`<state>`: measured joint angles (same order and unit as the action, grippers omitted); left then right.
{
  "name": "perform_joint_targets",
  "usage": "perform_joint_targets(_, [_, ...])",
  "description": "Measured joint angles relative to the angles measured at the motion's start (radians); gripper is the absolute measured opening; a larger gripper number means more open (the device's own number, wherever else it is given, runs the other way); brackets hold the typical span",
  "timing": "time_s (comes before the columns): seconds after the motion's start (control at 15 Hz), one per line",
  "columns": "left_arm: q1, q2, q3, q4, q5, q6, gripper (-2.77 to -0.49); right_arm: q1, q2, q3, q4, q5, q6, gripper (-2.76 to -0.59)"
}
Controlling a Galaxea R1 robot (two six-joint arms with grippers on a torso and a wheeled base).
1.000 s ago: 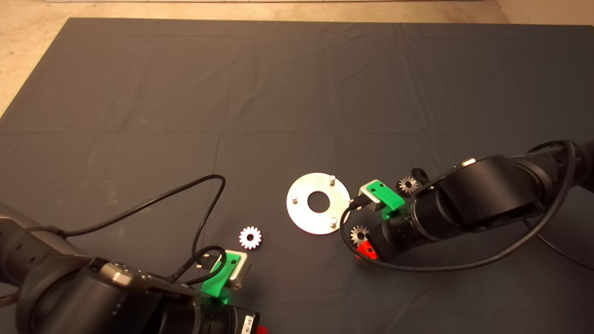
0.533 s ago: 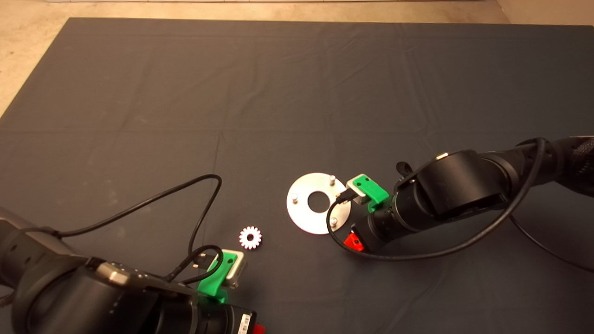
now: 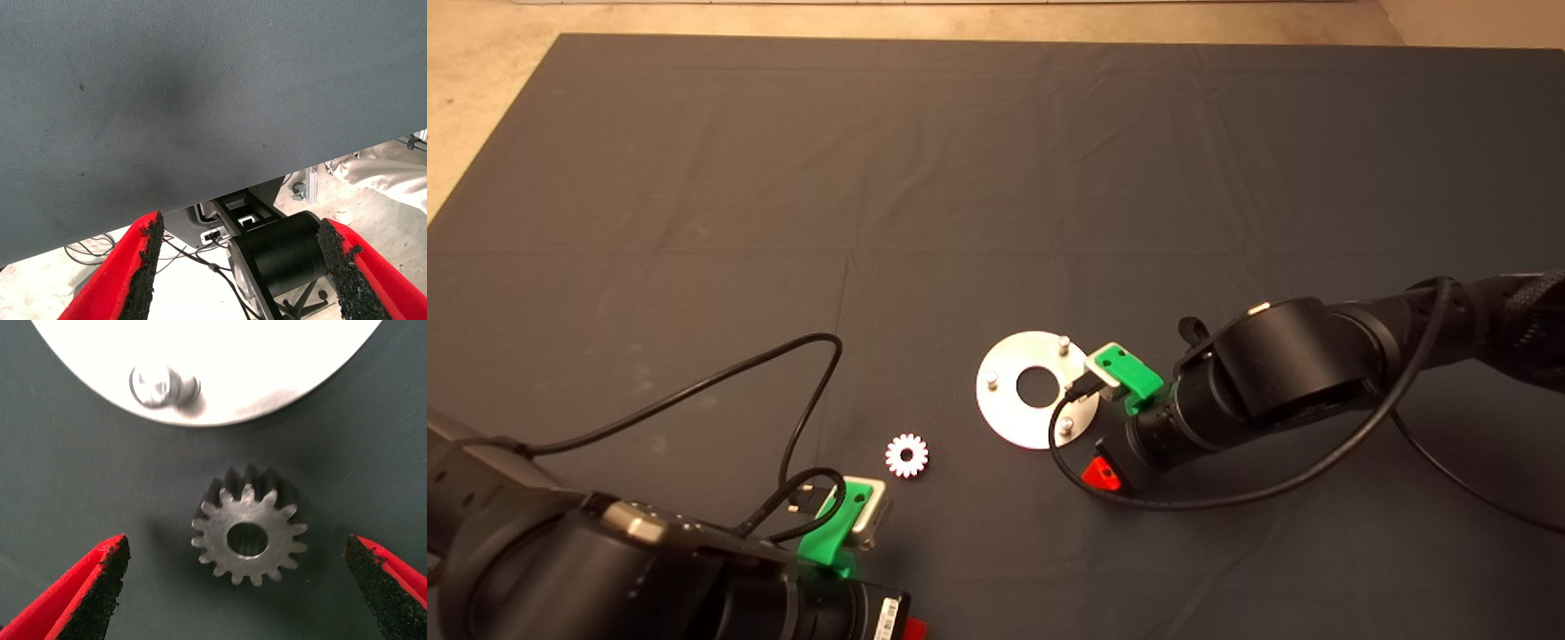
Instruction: Install three planetary gears onto the carrier pins
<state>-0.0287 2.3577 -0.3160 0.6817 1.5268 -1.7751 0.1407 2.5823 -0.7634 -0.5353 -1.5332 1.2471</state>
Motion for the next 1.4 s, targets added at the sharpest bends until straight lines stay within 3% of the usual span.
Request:
perform_joint_targets(0.27, [0.000,-0.004,0.000,0.000,0.000,0.001,-1.64,-0.008,0.000,-0.001,-0.004,0.000,-0.009,-0.95])
perform_joint_targets(0.4, [0.000,-0.004,0.000,0.000,0.000,0.001,-1.64,-0.009,0.000,-0.002,-0.009,0.000,-0.017,-1.10])
perform_joint_targets(0.67, [0.000,-0.007,0.000,0.000,0.000,0.001,-1.64,-0.011,0.000,-0.005,-0.014,0.000,-0.029,-1.11])
perform_joint_targets(0.8, [0.000,-0.011,0.000,0.000,0.000,0.001,-1.64,-0.011,0.000,-0.007,-0.015,0.000,-0.035,-1.26])
perform_joint_targets(1.07, [0.000,-0.018,0.000,0.000,0.000,0.001,-1.64,-0.013,0.000,-0.022,-0.015,0.000,-0.054,-1.27])
perform_joint_targets(1.4, [0.000,-0.025,0.000,0.000,0.000,0.002,-1.64,-0.027,0.000,-0.032,-0.016,0.000,-0.069,-1.49])
